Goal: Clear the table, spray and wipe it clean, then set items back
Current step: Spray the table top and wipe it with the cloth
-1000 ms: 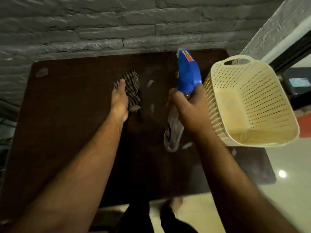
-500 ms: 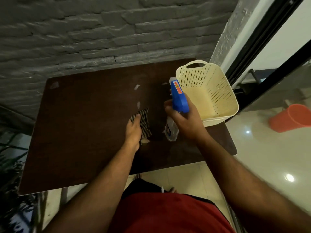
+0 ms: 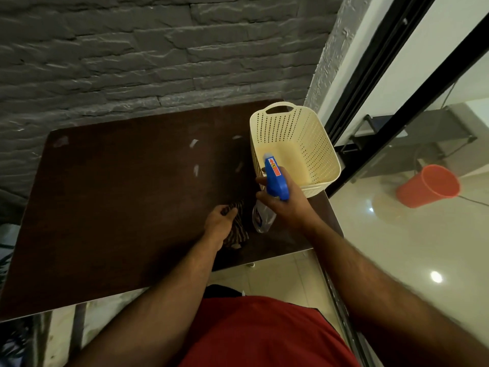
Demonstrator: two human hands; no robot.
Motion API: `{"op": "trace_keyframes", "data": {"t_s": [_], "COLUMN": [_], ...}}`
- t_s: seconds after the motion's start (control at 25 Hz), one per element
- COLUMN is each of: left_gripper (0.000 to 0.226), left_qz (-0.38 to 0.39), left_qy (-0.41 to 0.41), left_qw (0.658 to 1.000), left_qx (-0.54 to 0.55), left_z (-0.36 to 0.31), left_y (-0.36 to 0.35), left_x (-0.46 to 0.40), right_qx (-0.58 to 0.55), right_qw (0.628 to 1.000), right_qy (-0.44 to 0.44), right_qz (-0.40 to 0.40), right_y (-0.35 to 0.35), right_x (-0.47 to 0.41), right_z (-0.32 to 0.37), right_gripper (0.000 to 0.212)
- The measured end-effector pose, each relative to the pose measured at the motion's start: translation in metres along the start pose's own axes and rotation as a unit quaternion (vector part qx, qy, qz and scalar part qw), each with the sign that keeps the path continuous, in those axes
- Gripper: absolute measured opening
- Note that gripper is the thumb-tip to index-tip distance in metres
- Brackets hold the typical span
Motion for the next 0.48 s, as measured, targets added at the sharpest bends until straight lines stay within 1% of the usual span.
{"op": "trace_keyframes", "data": {"t_s": [0.08,0.16,0.28,0.4,0.48], "left_gripper": [0.027,0.024,0.024,0.016,0.015], "left_qz": [-0.01,-0.011,-0.008,-0.003,0.012], "left_qy": [-0.002,-0.002,0.001,-0.016,-0.027], "left_qw": [0.999,0.999,1.0,0.999,0.998], "left_qx": [-0.035,-0.035,-0.007,0.032,0.049], "left_z": [0.002,-0.001,-0.011,-0.03,-0.05], "left_y": [0.002,0.004,0.007,0.005,-0.003], "left_x": [-0.003,-0.004,-0.006,-0.011,-0.013], "right_qx": [0.006,0.005,0.013,0.042,0.06], "right_qw": [1.0,0.999,0.998,0.997,0.995], "right_qy": [-0.016,-0.035,-0.05,-0.049,-0.047], "right_qz": [0.008,0.015,0.025,0.048,0.065], "right_y": [0.005,0.01,0.017,0.021,0.026], "right_x": [-0.002,-0.003,-0.006,-0.011,-0.014], "right_z": [-0.003,-0.004,-0.005,-0.003,-0.003], "right_gripper": [0.062,0.068,0.075,0.082,0.085]}}
Point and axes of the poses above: each hand's wrist, its own x-axis away from the middle knuckle, its own y-axis out of the back of the hand, z = x × y, the point moved 7 cm from there along -x, towards the middle knuckle, and after that the axes turned 5 degrees about x, right-handed, at the moved point
